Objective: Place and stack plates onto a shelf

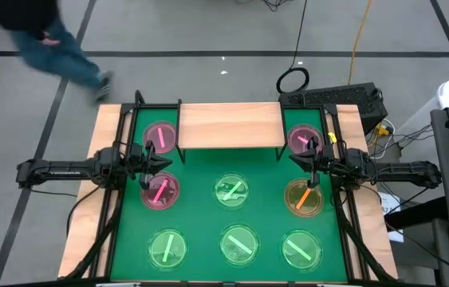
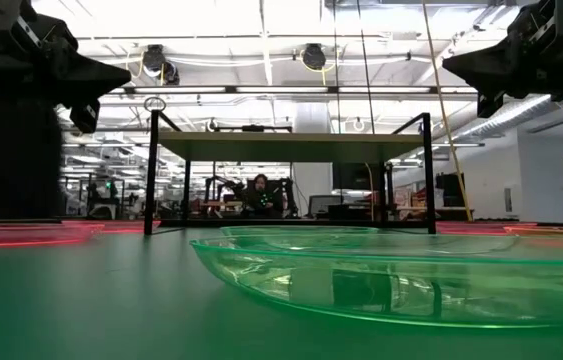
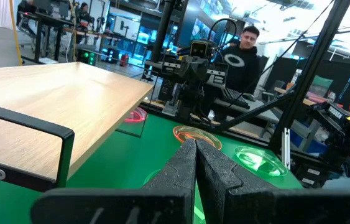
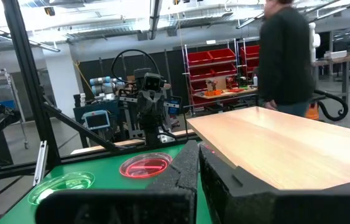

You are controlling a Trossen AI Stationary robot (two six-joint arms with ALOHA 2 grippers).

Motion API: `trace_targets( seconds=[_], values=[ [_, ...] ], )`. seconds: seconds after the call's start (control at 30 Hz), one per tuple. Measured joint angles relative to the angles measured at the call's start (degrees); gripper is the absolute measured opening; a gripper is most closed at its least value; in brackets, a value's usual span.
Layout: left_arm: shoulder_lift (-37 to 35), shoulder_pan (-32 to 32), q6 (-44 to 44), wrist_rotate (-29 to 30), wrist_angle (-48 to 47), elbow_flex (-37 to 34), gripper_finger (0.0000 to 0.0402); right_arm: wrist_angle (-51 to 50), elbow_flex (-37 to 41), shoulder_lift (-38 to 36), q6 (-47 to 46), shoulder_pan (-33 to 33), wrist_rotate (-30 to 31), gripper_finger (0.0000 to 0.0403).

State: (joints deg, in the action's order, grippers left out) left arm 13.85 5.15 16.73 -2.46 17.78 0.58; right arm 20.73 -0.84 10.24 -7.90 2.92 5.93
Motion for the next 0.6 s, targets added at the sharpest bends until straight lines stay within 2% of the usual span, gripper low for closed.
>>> trace_targets(
  seconds=[0.6],
  values=[
    [0.0, 0.0, 0.0, 0.0, 0.0, 0.0, 0.0015, 0.0, 0.0, 0.0, -0.4, 0.0, 0.0, 0.0002]
  ],
)
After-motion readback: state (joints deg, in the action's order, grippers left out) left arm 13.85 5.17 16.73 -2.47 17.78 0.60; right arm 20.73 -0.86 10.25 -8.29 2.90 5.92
